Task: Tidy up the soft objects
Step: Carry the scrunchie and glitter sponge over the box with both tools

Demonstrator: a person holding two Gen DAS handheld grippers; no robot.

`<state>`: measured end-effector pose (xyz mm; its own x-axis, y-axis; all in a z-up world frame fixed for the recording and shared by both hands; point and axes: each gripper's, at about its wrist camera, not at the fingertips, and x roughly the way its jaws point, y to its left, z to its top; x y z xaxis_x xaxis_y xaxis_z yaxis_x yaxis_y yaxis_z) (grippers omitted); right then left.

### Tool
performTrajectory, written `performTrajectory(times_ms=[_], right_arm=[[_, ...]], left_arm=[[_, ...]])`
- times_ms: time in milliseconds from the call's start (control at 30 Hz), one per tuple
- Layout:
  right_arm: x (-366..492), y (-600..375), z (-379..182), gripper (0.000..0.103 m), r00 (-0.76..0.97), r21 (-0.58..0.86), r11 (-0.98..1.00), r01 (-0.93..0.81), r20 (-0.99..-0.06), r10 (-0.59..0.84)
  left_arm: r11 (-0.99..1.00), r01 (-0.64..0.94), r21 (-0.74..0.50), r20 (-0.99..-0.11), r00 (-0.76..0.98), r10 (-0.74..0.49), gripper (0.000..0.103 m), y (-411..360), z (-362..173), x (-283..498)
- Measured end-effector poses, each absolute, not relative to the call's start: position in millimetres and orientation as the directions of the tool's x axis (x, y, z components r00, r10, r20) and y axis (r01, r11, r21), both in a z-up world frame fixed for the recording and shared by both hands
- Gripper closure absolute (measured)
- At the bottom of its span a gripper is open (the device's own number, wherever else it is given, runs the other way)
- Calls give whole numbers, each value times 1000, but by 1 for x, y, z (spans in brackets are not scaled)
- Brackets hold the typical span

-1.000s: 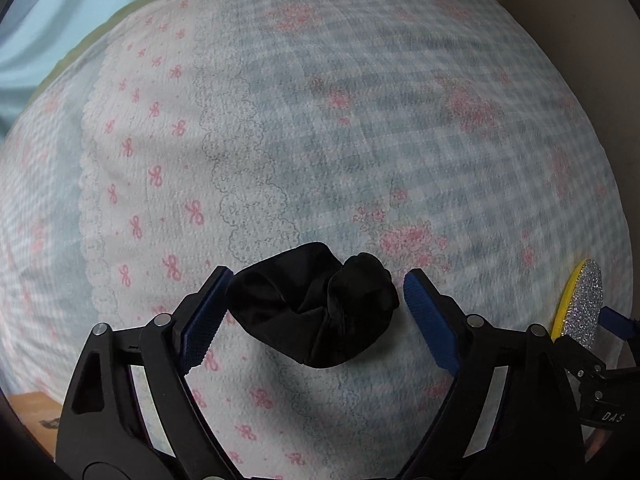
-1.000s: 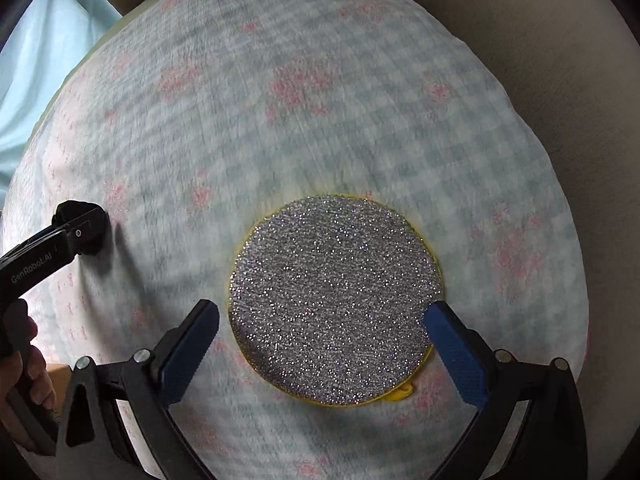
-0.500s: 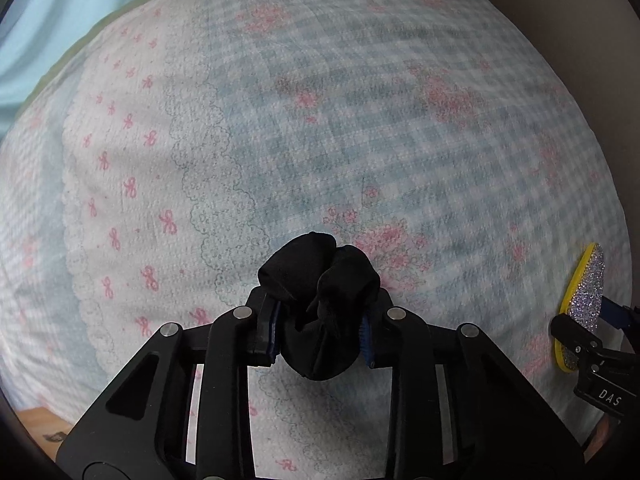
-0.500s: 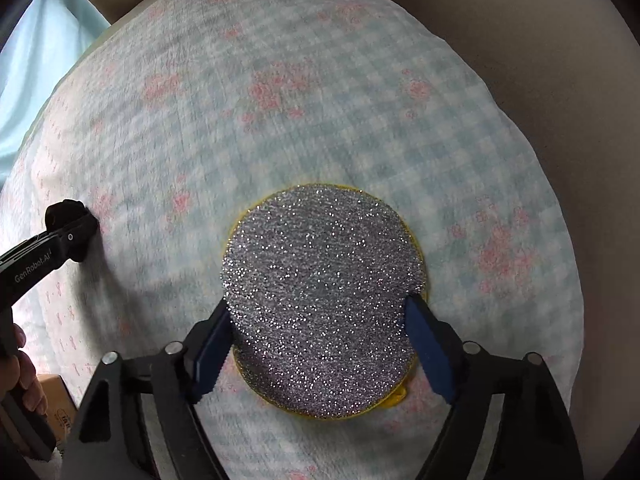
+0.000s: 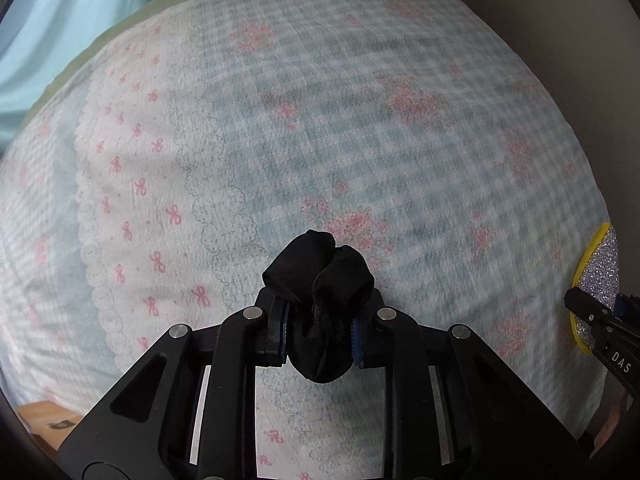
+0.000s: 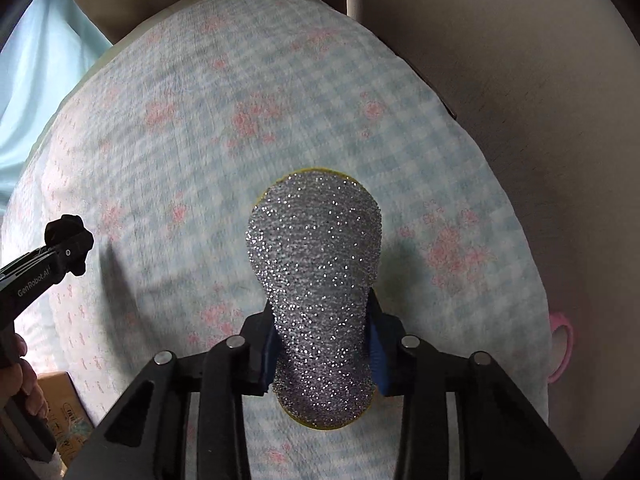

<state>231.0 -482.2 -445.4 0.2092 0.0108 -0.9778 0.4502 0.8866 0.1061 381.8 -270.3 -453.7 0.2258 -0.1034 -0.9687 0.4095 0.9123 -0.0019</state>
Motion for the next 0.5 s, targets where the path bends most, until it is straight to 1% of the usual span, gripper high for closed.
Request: performTrajectory(times_ms=[200,367,500], right_arm=[[217,-480,-399,70,268,115,893,435,-963,-7],[206,-452,-340,70,346,101,917,387,-937,-43],[196,-425,-290,70,415,119,926,358,-909,-44]], left_arm=[[907,422,-15,-959,252,-133,84,-277,-411,357],[901,431,-47,-941,283,-185,84,-270,-359,340],[897,436,-75,-916,325,-234,84,-250,-305,320]])
